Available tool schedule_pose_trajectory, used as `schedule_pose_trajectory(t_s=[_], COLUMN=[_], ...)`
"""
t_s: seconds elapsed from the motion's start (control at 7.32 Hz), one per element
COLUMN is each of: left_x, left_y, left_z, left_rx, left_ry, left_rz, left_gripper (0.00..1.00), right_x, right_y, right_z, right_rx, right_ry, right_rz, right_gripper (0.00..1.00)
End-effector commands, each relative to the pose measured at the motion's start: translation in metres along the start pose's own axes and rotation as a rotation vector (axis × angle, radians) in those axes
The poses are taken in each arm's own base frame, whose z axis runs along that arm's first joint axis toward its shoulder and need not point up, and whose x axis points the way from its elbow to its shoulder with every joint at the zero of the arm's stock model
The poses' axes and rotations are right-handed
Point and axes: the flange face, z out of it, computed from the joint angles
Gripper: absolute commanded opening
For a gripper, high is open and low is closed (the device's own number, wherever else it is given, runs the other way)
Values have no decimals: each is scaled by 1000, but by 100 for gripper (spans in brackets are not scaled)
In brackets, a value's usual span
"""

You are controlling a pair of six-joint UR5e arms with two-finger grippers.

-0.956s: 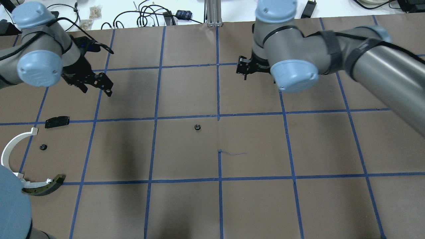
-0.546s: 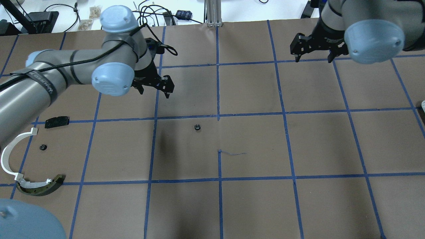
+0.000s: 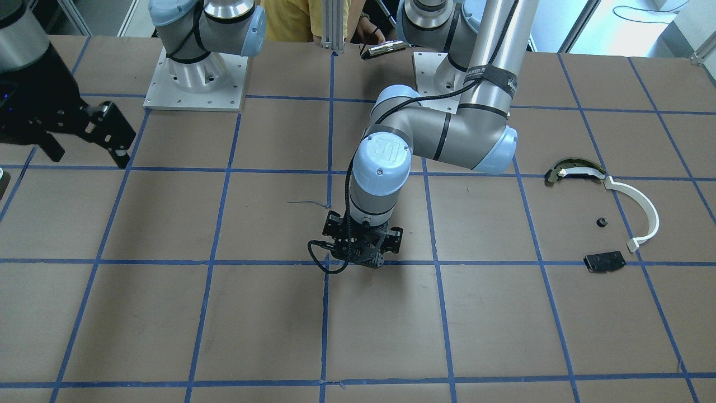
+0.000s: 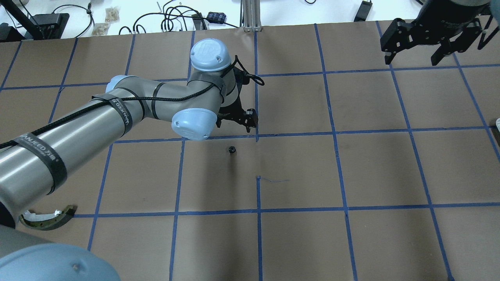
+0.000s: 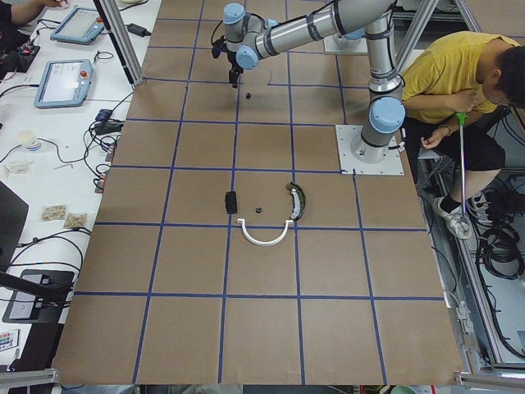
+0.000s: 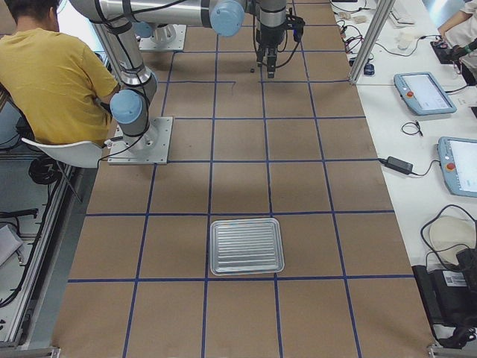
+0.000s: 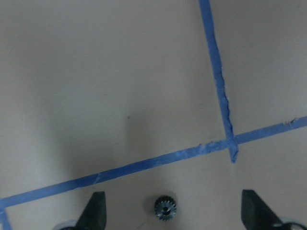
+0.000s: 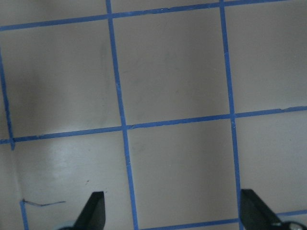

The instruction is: Place bearing gear from tray to pile

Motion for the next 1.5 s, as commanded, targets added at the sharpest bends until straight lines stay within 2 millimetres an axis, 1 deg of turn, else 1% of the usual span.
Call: schedule_pose_trajectory(t_s=[0.0,0.14,0.27,0.41,0.55,0.68,0.82,0.96,1.09,1.23,1.37], left_x=[0,-1,0,-2,-4,-6,-6,-6,-6,-6,-5], left_y=[9,12,19,24,27,27,26,27,25,23,22], left_z=[27,32,38,43,48,49,49,50,49,47,47], left_rx=[-39,-56,-73,-86,-100,-106,-107,-110,-107,-101,-100], left_ry=[-12,-14,-13,-15,-38,-53,-55,-55,-53,-53,-52], left_rz=[35,46,46,43,44,44,44,44,44,44,44], left_gripper=[100,100,100,97,96,94,84,71,55,50,43], right_x=[-71,-78,-67,-39,-26,-28,-28,-28,-28,-29,-29], right_y=[41,46,41,24,19,22,24,25,24,26,27], right_z=[-14,-2,3,-6,-5,-3,-4,-3,-2,1,0], right_rx=[-8,-33,-33,17,5,11,10,4,5,1,4], right_ry=[-12,1,4,-3,0,-8,-8,-3,-6,-6,-5], right_rz=[-67,-101,-80,-35,-22,-15,-8,-11,-17,-18,-26], right_gripper=[100,100,100,100,100,100,100,100,100,100,100])
